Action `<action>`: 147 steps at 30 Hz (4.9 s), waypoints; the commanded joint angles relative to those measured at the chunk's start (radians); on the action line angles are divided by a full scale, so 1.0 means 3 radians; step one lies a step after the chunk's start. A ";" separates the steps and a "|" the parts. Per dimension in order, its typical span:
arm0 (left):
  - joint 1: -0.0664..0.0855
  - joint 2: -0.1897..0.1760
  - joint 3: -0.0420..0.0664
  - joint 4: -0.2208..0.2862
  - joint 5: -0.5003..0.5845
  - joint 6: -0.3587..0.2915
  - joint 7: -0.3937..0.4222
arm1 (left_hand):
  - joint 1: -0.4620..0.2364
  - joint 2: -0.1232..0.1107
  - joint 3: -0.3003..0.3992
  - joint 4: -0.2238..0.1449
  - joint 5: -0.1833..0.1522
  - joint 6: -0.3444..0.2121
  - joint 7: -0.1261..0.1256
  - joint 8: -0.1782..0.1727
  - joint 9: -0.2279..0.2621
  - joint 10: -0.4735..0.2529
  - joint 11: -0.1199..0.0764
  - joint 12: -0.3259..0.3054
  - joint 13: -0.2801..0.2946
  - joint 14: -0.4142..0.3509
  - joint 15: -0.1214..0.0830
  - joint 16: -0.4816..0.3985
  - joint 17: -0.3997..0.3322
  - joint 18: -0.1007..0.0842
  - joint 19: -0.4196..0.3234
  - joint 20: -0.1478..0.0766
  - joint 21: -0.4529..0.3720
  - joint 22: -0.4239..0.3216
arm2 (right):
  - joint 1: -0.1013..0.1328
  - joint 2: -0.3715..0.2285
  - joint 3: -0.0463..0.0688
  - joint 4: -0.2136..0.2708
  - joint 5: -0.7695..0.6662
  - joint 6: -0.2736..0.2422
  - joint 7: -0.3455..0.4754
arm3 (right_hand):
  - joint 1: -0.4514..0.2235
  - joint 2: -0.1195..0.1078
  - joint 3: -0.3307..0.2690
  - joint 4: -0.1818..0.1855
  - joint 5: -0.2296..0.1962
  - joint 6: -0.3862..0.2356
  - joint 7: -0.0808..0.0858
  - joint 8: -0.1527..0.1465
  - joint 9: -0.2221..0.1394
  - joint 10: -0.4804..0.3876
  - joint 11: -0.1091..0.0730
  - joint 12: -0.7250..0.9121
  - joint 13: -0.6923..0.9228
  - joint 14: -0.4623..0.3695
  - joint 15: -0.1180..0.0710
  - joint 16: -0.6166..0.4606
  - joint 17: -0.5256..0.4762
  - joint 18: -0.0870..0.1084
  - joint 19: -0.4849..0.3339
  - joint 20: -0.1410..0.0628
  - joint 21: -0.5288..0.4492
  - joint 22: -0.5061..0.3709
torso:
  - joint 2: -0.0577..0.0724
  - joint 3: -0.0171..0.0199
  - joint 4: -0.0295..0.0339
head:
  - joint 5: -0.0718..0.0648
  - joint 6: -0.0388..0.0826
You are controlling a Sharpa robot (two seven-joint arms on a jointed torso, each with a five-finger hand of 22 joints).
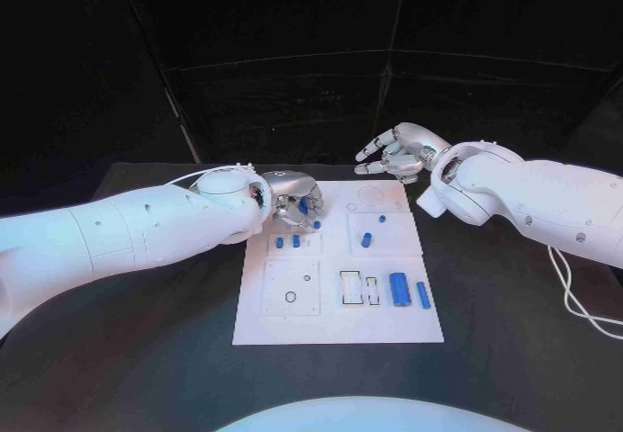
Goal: Assemble the parts on the task board
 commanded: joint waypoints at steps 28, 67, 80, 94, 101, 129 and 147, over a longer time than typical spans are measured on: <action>-0.0031 0.0275 0.0002 -0.0257 -0.0182 0.0168 -0.0091 | 0.0036 0.0097 0.0065 0.0049 -0.0008 0.0268 -0.0019 -0.0073 -0.0127 0.0264 -0.0016 -0.0118 -0.0152 0.0090 0.0005 0.0034 -0.0053 -0.0030 0.0103 -0.0006 0.0089 0.0084 | 0.0006 0.0021 0.0002 0.0009 -0.0002 0.0000 0.0034 | 0.0008 0.0046 -0.0002 0.0024 0.0035 -0.0024 0.0002 0.0025 -0.0005 -0.0011 -0.0001 -0.0008 0.0256 0.0229 -0.0016 -0.0014 0.0314 0.0032 -0.0006 -0.0010 -0.0020 -0.0004 | -0.0001 0.0001 0.0000 | -0.0014 -0.0017; -0.0066 0.0302 0.0004 -0.0311 -0.0255 0.0241 -0.0117 | 0.0190 0.0290 0.0301 0.0000 -0.0008 0.0608 -0.0073 -0.0015 -0.0155 0.0656 -0.0115 -0.0071 -0.0162 0.0111 -0.0072 0.0082 -0.0037 -0.0050 0.0147 -0.0070 0.0205 0.0227 | 0.0007 0.0022 0.0002 0.0005 -0.0002 0.0005 0.0033 | 0.0005 0.0049 -0.0003 0.0028 0.0041 -0.0023 0.0002 0.0028 -0.0005 -0.0007 -0.0001 -0.0003 0.0261 0.0230 -0.0016 -0.0013 0.0317 0.0032 -0.0005 -0.0010 -0.0020 -0.0003 | -0.0003 0.0001 0.0011 | -0.0028 -0.0031; -0.0067 0.0194 0.0017 -0.0175 -0.0229 0.0007 -0.0050 | 0.0172 0.0265 0.0326 -0.0012 -0.0008 0.0604 -0.0063 -0.0043 -0.0171 0.0660 -0.0106 -0.0110 -0.0176 0.0111 -0.0069 0.0092 -0.0030 -0.0058 0.0150 -0.0074 0.0222 0.0249 | 0.0007 0.0016 0.0002 0.0006 -0.0002 0.0003 0.0035 | 0.0004 0.0049 -0.0004 0.0029 0.0042 -0.0023 0.0002 0.0029 -0.0005 -0.0006 -0.0001 -0.0002 0.0262 0.0230 -0.0016 -0.0012 0.0318 0.0032 -0.0005 -0.0010 -0.0020 -0.0003 | -0.0004 -0.0001 0.0012 | -0.0024 -0.0020; -0.0070 -0.0063 0.0070 0.0108 -0.0205 -0.0225 -0.0028 | 0.0166 0.0251 0.0361 -0.0027 -0.0008 0.0600 -0.0050 -0.0071 -0.0188 0.0665 -0.0096 -0.0144 -0.0187 0.0112 -0.0062 0.0102 -0.0021 -0.0062 0.0149 -0.0073 0.0226 0.0258 | 0.0006 0.0008 0.0002 -0.0003 -0.0002 0.0001 0.0037 | 0.0004 0.0049 -0.0004 0.0029 0.0042 -0.0023 0.0002 0.0029 -0.0005 -0.0006 -0.0001 -0.0002 0.0262 0.0230 -0.0016 -0.0012 0.0318 0.0032 -0.0005 -0.0010 -0.0020 -0.0003 | -0.0003 -0.0004 0.0015 | -0.0019 -0.0008; -0.0071 -0.0245 0.0099 0.0252 -0.0146 -0.0197 -0.0080 | 0.0157 0.0241 0.0366 -0.0029 -0.0009 0.0604 -0.0048 -0.0076 -0.0192 0.0670 -0.0093 -0.0152 -0.0190 0.0112 -0.0060 0.0104 -0.0021 -0.0063 0.0149 -0.0072 0.0229 0.0262 | 0.0006 0.0002 0.0002 -0.0004 -0.0002 0.0002 0.0037 | 0.0004 0.0049 -0.0004 0.0029 0.0042 -0.0023 0.0002 0.0029 -0.0005 -0.0006 -0.0001 -0.0002 0.0262 0.0230 -0.0016 -0.0012 0.0318 0.0032 -0.0005 -0.0010 -0.0020 -0.0003 | -0.0004 -0.0002 0.0012 | -0.0010 -0.0010; -0.0072 -0.0481 0.0111 0.0297 -0.0070 -0.0146 -0.0185 | 0.0129 0.0219 0.0375 -0.0026 -0.0008 0.0615 -0.0048 -0.0088 -0.0201 0.0683 -0.0091 -0.0172 -0.0195 0.0111 -0.0057 0.0107 -0.0024 -0.0065 0.0150 -0.0071 0.0231 0.0267 | 0.0005 -0.0001 0.0002 -0.0009 -0.0002 0.0005 0.0038 | 0.0003 0.0053 -0.0004 0.0032 0.0047 -0.0021 0.0001 0.0033 -0.0004 -0.0007 -0.0002 -0.0003 0.0261 0.0230 -0.0016 -0.0013 0.0317 0.0032 -0.0004 -0.0010 -0.0020 -0.0003 | -0.0003 0.0001 0.0004 | 0.0004 -0.0016; -0.0071 -0.0402 0.0111 0.0237 0.0015 -0.0028 -0.0179 | 0.0122 0.0214 0.0380 -0.0025 -0.0008 0.0615 -0.0049 -0.0095 -0.0205 0.0684 -0.0091 -0.0180 -0.0198 0.0109 -0.0056 0.0102 -0.0034 -0.0064 0.0148 -0.0070 0.0226 0.0263 | 0.0005 0.0002 0.0002 -0.0008 -0.0002 0.0005 0.0038 | 0.0003 0.0053 -0.0004 0.0032 0.0047 -0.0021 0.0001 0.0033 -0.0004 -0.0007 -0.0002 -0.0003 0.0261 0.0230 -0.0016 -0.0013 0.0317 0.0032 -0.0004 -0.0010 -0.0020 -0.0003 | -0.0002 0.0001 0.0004 | 0.0001 -0.0027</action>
